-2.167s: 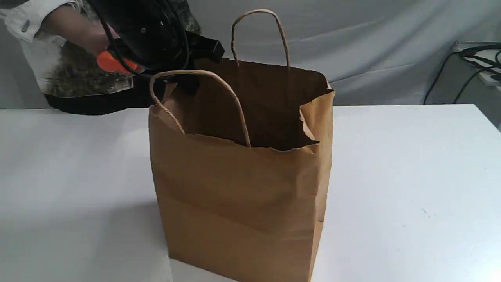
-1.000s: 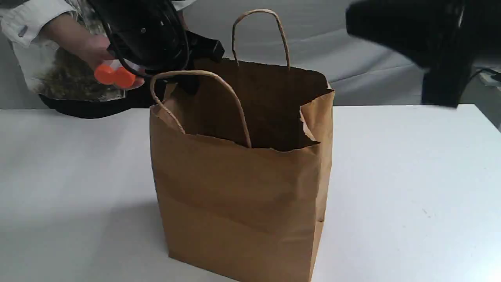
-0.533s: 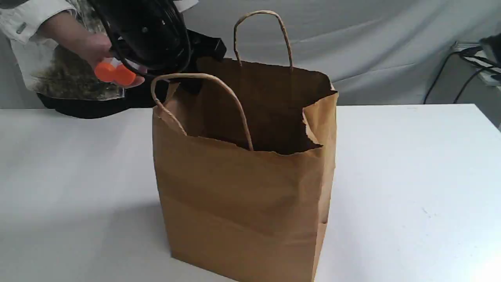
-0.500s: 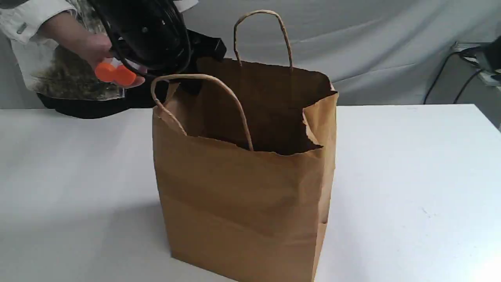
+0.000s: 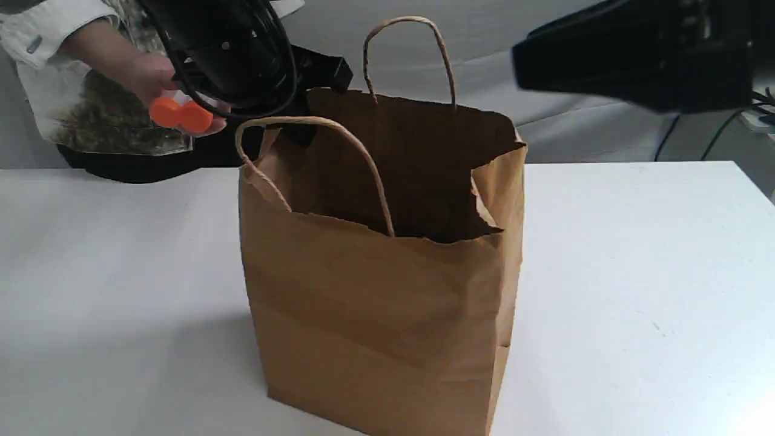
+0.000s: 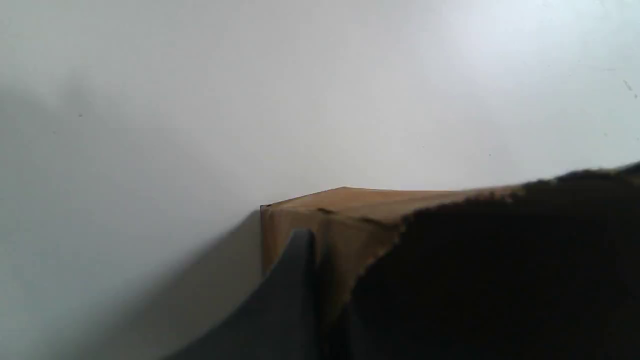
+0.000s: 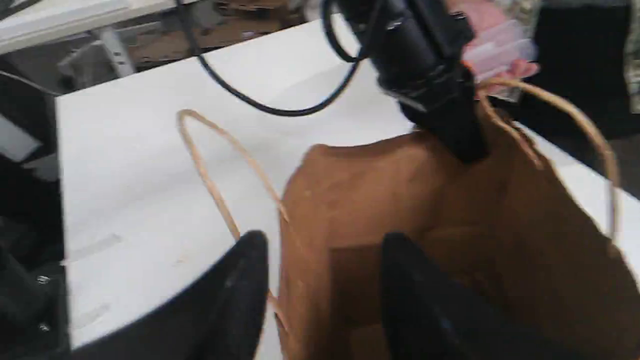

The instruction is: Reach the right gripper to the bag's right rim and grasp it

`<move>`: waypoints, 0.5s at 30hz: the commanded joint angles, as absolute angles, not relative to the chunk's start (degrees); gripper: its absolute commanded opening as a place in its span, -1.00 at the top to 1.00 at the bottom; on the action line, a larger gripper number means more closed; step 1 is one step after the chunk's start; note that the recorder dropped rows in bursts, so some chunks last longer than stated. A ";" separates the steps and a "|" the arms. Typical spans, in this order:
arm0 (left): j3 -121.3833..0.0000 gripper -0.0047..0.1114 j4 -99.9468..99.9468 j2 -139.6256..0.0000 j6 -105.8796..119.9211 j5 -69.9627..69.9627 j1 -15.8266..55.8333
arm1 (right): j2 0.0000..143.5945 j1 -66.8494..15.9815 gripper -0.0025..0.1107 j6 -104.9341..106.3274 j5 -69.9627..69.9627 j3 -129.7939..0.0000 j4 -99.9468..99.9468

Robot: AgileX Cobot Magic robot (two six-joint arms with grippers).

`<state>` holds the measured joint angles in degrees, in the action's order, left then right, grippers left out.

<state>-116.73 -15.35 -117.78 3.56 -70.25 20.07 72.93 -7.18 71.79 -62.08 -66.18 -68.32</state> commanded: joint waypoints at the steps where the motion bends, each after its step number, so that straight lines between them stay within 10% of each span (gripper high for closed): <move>1: -116.92 0.92 -16.22 -117.46 3.52 -69.96 20.23 | 76.46 -8.66 -0.15 76.32 -62.99 -66.38 -74.10; 15: -116.92 0.92 -16.22 -117.46 3.03 -69.96 20.23 | 83.52 -21.89 -0.22 85.46 -55.30 -66.38 -69.41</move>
<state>-116.73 -15.65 -117.78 3.56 -70.25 20.07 83.53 -20.98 84.42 -58.68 -66.18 -70.58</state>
